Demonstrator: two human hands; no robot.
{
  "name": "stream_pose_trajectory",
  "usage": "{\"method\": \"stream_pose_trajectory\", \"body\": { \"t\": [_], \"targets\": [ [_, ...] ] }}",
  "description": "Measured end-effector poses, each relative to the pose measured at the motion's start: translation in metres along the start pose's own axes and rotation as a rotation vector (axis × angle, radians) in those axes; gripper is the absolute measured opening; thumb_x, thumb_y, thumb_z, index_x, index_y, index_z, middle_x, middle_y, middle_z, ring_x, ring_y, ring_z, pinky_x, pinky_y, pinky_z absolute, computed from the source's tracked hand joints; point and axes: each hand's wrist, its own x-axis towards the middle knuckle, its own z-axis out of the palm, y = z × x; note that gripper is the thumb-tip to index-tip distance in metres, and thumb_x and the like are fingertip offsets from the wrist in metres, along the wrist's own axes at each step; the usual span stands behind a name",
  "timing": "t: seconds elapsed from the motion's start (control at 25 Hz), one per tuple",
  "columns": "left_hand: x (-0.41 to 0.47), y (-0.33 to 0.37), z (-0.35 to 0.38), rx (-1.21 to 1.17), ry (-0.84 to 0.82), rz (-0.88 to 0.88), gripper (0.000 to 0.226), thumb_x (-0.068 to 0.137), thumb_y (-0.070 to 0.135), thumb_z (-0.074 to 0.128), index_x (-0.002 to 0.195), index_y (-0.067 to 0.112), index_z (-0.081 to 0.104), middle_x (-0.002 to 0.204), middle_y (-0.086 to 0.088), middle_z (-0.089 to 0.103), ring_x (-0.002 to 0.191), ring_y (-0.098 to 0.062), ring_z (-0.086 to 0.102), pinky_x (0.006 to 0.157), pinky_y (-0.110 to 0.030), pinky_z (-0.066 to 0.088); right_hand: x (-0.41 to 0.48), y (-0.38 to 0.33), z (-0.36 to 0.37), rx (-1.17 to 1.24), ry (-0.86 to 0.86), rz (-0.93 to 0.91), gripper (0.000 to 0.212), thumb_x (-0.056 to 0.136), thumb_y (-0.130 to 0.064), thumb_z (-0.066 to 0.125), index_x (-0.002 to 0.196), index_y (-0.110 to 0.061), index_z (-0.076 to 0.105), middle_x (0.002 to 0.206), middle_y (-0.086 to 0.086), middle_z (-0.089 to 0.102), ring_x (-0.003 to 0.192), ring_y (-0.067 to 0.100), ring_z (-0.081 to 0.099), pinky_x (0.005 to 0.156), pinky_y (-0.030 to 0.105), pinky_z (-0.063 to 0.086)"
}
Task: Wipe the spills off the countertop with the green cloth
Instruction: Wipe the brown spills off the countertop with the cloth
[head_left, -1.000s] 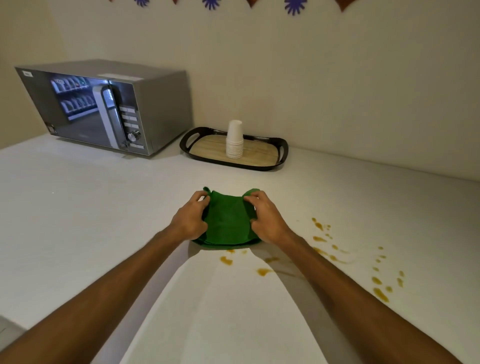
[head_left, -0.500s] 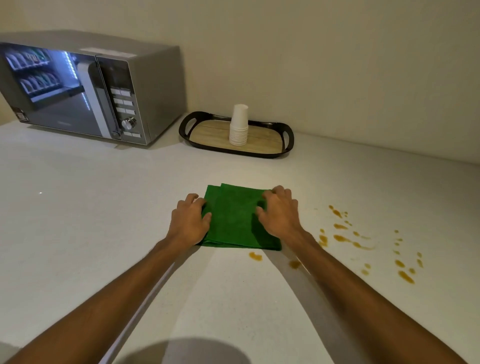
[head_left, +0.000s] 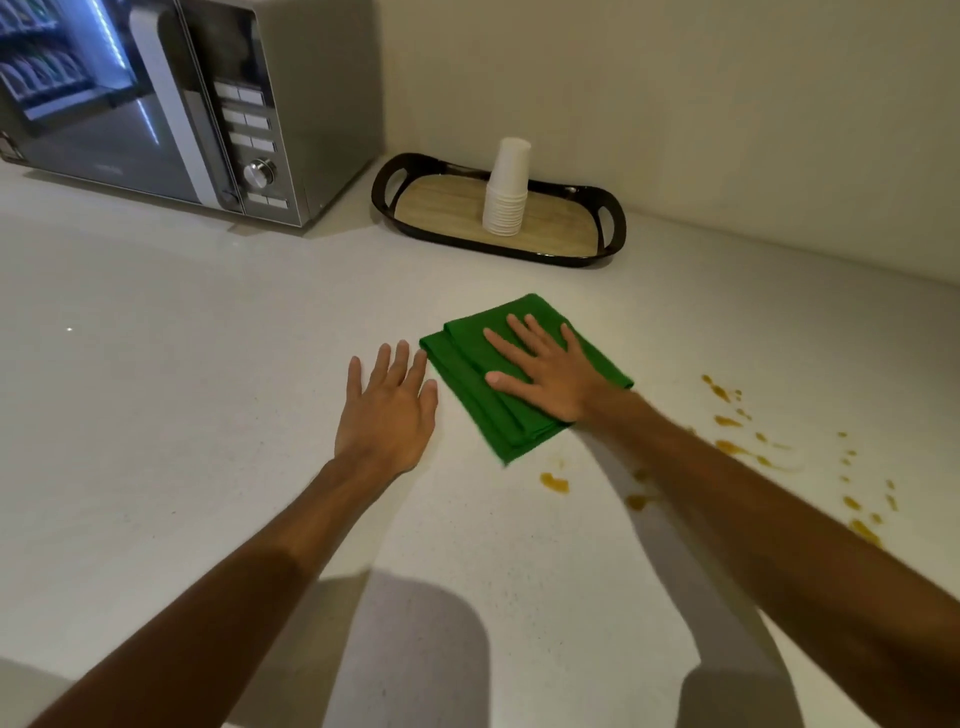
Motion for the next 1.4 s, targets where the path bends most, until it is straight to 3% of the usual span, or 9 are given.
{"method": "stream_pose_trajectory", "body": {
  "t": [0.28, 0.44, 0.6, 0.68, 0.88, 0.96, 1.12, 1.28, 1.4],
  "targets": [
    [0.005, -0.002, 0.007, 0.072, 0.005, 0.006, 0.065, 0.097, 0.043, -0.004, 0.157, 0.018, 0.003, 0.166, -0.005, 0.002, 0.153, -0.024, -0.001, 0.122, -0.052, 0.001, 0.027, -0.016, 0.002, 0.115, 0.002, 0.417, 0.094, 0.081, -0.091, -0.001, 0.161, -0.042, -0.009, 0.169, 0.015, -0.019, 0.154, 0.033, -0.023, 0.108, 0.075, -0.019],
    [0.005, -0.003, 0.008, 0.061, 0.031, 0.013, 0.064, 0.099, 0.041, -0.001, 0.157, 0.016, 0.008, 0.166, -0.007, 0.007, 0.153, -0.025, 0.003, 0.122, -0.053, 0.004, -0.022, -0.015, 0.020, -0.006, 0.071, -0.021, 0.084, 0.086, -0.086, -0.007, 0.160, -0.046, -0.005, 0.171, 0.005, -0.012, 0.155, 0.023, -0.023, 0.117, 0.067, -0.019],
    [0.004, -0.003, 0.005, 0.079, 0.044, 0.025, 0.063, 0.099, 0.037, 0.001, 0.156, 0.013, 0.010, 0.165, -0.010, 0.011, 0.153, -0.027, 0.006, 0.122, -0.054, 0.007, -0.060, 0.031, 0.023, -0.077, 0.040, -0.408, 0.067, 0.100, -0.073, 0.015, 0.159, -0.050, -0.007, 0.172, -0.009, -0.011, 0.157, 0.015, -0.017, 0.121, 0.052, -0.019],
    [0.003, -0.002, 0.004, 0.063, 0.026, 0.018, 0.063, 0.100, 0.040, 0.000, 0.157, 0.014, 0.008, 0.166, -0.008, 0.008, 0.153, -0.026, 0.002, 0.122, -0.053, 0.005, -0.049, 0.058, 0.010, -0.088, 0.020, -0.299, 0.067, 0.098, -0.075, 0.012, 0.159, -0.051, -0.006, 0.172, -0.008, -0.010, 0.158, 0.018, -0.013, 0.122, 0.054, -0.015],
    [0.003, -0.001, 0.006, 0.068, 0.016, 0.016, 0.065, 0.099, 0.047, 0.000, 0.157, 0.018, 0.004, 0.166, -0.006, 0.002, 0.153, -0.025, -0.002, 0.122, -0.052, 0.001, -0.008, 0.055, 0.004, 0.108, 0.097, 0.472, 0.083, 0.091, -0.081, 0.006, 0.163, -0.040, 0.001, 0.172, 0.003, -0.007, 0.158, 0.030, -0.009, 0.119, 0.067, -0.011],
    [0.003, -0.002, 0.006, 0.067, 0.021, 0.018, 0.066, 0.098, 0.046, -0.001, 0.157, 0.017, 0.005, 0.166, -0.007, 0.003, 0.153, -0.025, -0.002, 0.122, -0.053, 0.002, -0.010, 0.031, 0.008, 0.147, 0.080, 0.527, 0.088, 0.088, -0.084, 0.004, 0.163, -0.039, -0.003, 0.171, 0.009, -0.011, 0.157, 0.034, -0.013, 0.116, 0.071, -0.013],
    [0.003, -0.002, 0.008, 0.055, 0.024, 0.013, 0.064, 0.099, 0.044, 0.000, 0.157, 0.016, 0.005, 0.166, -0.007, 0.004, 0.153, -0.025, 0.000, 0.122, -0.052, 0.002, -0.065, -0.005, 0.030, 0.039, 0.077, 0.117, 0.079, 0.084, -0.090, 0.000, 0.155, -0.057, -0.010, 0.169, 0.009, -0.016, 0.155, 0.035, -0.017, 0.115, 0.075, -0.012],
    [0.004, -0.002, 0.008, 0.071, 0.014, 0.009, 0.065, 0.098, 0.044, -0.002, 0.157, 0.017, 0.003, 0.166, -0.007, 0.002, 0.153, -0.025, -0.002, 0.122, -0.052, 0.001, -0.113, 0.024, 0.035, -0.120, 0.065, -0.405, 0.070, 0.099, -0.075, 0.021, 0.160, -0.050, -0.003, 0.172, 0.001, -0.012, 0.158, 0.026, -0.014, 0.121, 0.064, -0.010],
    [0.003, -0.002, 0.007, 0.083, 0.017, 0.018, 0.065, 0.098, 0.045, -0.002, 0.157, 0.017, 0.002, 0.166, -0.007, 0.002, 0.153, -0.026, -0.002, 0.122, -0.052, 0.002, -0.095, 0.049, 0.009, -0.100, -0.025, -0.334, 0.076, 0.094, -0.078, 0.014, 0.161, -0.046, -0.002, 0.171, -0.005, -0.013, 0.157, 0.017, -0.017, 0.123, 0.062, -0.012]
  ]
}}
